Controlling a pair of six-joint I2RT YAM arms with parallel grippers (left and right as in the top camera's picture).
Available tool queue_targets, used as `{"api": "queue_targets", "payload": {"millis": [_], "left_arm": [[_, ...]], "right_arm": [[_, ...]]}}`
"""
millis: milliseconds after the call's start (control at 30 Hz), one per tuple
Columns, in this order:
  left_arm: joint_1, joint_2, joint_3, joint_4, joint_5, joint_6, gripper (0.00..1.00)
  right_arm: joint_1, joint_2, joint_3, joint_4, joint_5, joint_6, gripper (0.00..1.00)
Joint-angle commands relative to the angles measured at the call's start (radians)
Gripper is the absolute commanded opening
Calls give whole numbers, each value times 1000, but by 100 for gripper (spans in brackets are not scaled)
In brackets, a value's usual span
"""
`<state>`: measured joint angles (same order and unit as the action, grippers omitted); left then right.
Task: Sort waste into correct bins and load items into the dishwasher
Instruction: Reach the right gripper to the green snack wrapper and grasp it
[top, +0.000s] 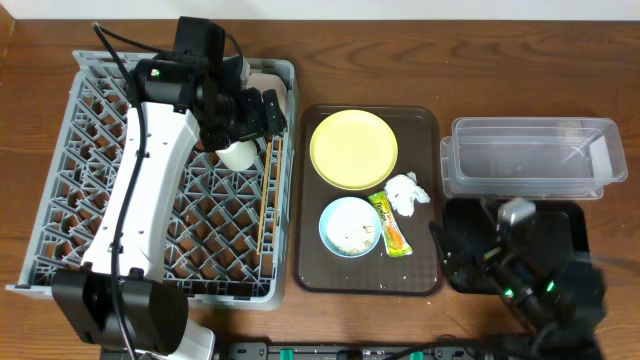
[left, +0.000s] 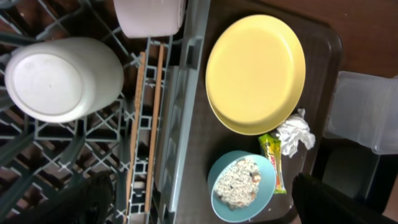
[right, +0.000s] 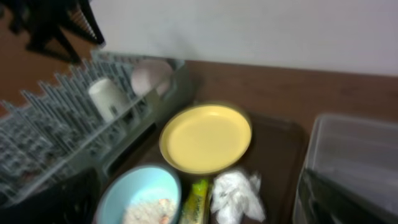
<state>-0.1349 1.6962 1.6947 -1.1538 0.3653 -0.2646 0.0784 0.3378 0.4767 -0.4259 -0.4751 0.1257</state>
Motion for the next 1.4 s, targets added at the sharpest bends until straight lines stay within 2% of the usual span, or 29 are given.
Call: {"api": "queue_targets", "payload": {"millis": [0,67,133,300,333,367,400,433,467,567,800,900,1033,1133,1367], "left_arm": [[0,5,2,-5,-5,10,94],[0,5,2,-5,-5,10,94],[0,5,2,-5,-5,10,94],[0,5,2,-5,-5,10,94],[0,5,2,-5,-5,10,94],[0,5,2,-5,-5,10,94],[0,5,2,-5,-5,10,94],[0,5,2,-5,-5,10,94],[0,5,2,-5,-5,10,94],[0,5,2,-5,-5,10,94],[0,5,2,-5,-5,10,94],[0,5,2,-5,-5,10,95],[0,5,2,-5,-5,10,94],[0,5,2,-5,-5,10,94],[0,5,2,-5,-5,10,95]], "right_arm": [[1,275,291,-270,-25,-63,99],[1,482,480,-546,-26,-134,99],[1,638,601,-709,-28,-165,99],[1,922,732,-813,-126,-95,99],[2,971,731,-821,-167,-92,94],[2,1009,731,-823,-192,-93,72],[8,1051,728,-819,-185,-92,55],[19,1088,720,-809,-160,-86,45],[45,1125,705,-786,-103,-53,40],[123,1179,668,-711,53,26,35],[316,1219,581,-540,423,276,35],[350,1219,550,-488,430,278,41],[375,1220,496,-434,417,286,42],[383,1220,445,-354,326,289,43],[390,1220,327,-203,268,289,35]]}}
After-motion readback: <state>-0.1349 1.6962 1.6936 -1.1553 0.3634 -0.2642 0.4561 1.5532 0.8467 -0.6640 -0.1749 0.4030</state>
